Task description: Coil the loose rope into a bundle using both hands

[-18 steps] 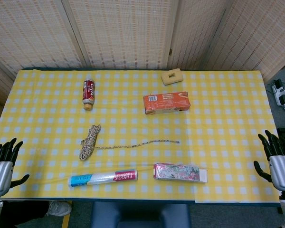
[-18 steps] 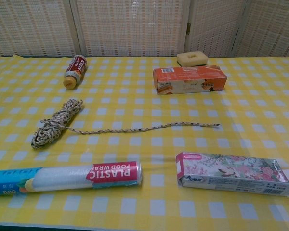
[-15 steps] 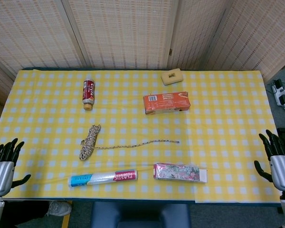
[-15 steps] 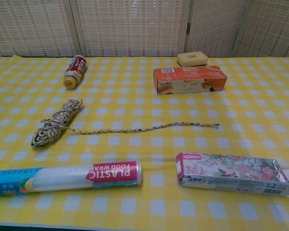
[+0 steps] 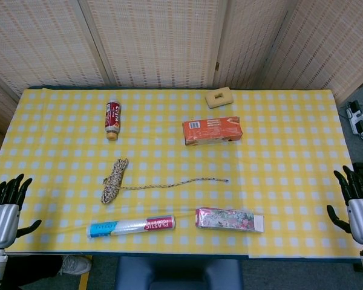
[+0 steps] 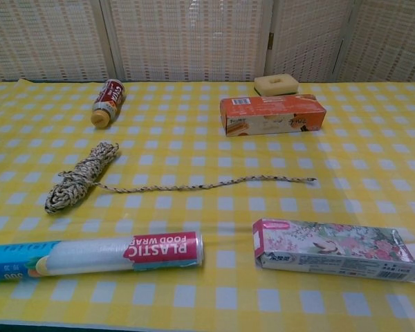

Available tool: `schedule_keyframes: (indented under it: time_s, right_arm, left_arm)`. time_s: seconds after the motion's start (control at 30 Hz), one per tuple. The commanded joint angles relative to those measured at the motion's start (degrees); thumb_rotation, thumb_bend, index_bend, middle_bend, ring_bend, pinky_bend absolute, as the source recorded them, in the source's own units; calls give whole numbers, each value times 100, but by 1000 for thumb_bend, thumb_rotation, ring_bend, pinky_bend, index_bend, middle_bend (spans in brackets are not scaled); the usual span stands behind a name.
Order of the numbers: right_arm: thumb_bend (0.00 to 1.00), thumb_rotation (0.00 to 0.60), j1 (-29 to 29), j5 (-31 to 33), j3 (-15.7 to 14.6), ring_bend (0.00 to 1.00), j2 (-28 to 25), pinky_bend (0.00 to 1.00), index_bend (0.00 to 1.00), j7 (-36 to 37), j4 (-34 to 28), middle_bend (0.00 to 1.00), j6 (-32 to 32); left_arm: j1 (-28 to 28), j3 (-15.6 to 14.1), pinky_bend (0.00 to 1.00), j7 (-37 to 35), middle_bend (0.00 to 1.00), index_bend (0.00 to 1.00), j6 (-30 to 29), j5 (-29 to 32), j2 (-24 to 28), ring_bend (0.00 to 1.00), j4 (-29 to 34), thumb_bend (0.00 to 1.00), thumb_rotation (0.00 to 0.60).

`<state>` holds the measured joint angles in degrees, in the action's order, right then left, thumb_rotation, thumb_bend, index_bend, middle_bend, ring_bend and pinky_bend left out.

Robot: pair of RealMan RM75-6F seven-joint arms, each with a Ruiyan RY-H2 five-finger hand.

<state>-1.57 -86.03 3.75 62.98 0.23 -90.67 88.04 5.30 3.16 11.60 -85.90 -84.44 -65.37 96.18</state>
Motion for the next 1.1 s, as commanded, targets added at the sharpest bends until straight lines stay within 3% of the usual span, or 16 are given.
schedule_keyframes:
  time_s: [0.03,0.2,0.5,0.83,1.1]
  right_arm:
    - [403,600,10,-4,5,52,-12,0,0,8,-3,0,19]
    - [403,600,6,-35,11,51,-72,0,0,-29,-39,0,30]
    - [403,600,-24,-115,42,42,-208,0,0,-105,-165,0,66]
    - [403,600,2,-116,11,21,-225,0,0,-88,-178,0,62]
    - [403,600,25,-65,-7,18,-185,0,0,-48,-130,0,30]
  left_arm:
    - [34,12,0,-11,8,25,1,-55,-1,13,12,152,600]
    - [283,135,0,-458,40,68,104,-322,30,42,-6,153,600]
    - [1267,500,37,-1051,63,97,1080,-516,107,70,122,158,600]
    - [2337,774,35,-534,64,89,2445,87,-500,73,122,158,600]
    - [2776,756,33,181,64,82,2910,725,-1271,74,-198,157,600]
